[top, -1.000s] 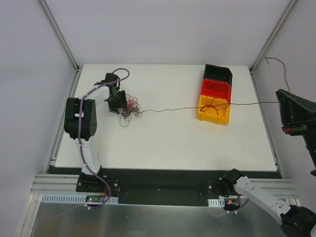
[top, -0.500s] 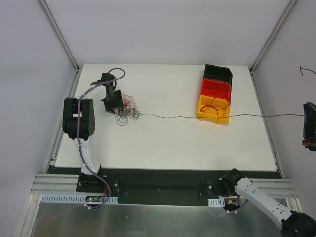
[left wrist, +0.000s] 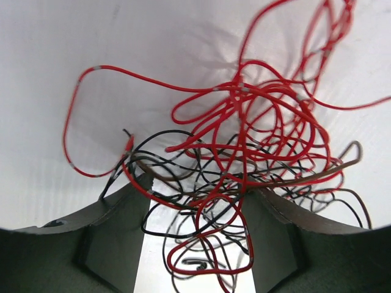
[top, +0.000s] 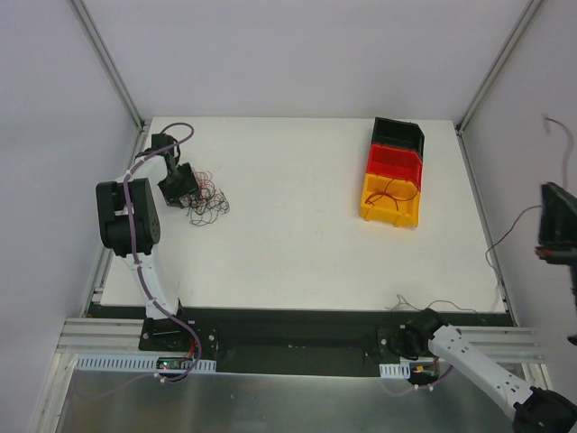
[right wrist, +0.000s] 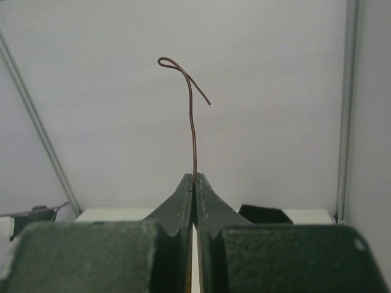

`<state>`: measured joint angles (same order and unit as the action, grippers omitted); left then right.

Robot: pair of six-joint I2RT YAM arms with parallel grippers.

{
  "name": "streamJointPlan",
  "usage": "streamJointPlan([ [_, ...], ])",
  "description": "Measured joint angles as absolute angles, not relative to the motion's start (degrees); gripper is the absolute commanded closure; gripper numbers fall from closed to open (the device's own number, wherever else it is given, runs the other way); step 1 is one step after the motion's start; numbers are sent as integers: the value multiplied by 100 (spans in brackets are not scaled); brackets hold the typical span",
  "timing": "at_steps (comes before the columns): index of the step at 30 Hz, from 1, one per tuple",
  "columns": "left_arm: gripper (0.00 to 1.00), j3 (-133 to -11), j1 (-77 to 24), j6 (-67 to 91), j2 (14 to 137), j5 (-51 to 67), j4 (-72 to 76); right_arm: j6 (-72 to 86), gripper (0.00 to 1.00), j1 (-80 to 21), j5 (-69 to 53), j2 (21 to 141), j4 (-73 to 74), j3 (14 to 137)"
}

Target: Untangle the cables

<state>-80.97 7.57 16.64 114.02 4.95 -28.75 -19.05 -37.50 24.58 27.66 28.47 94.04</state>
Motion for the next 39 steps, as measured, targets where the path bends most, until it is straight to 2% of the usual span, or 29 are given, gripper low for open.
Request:
streamJointPlan([
  [5,28,-8084,687,1691,11207,694,-2923,-1573,100,-3750,1955,3573,2685,8722],
  [12,16,-8062,611,1743,10586,1308,-2904,-1238,100,-3750,1096,4980,2840,9144],
  [18,12,-7966,386,1756,10027,1623,-2862,-910,99,-3750,169,5413,2620,10696],
  [23,14,-7804,207,1754,9391,1712,-2829,-834,100,-3750,-49,5275,2154,10897],
  [27,14,-7605,-19,1710,8739,1682,-2768,-816,100,-3750,30,5087,1997,10060],
  [34,15,-7498,-821,1535,8025,1649,-2646,-777,100,-3750,272,5155,2587,8812],
  [39,15,-7472,-893,1540,8003,1831,-2589,-126,100,-3750,-141,5129,2209,7059],
])
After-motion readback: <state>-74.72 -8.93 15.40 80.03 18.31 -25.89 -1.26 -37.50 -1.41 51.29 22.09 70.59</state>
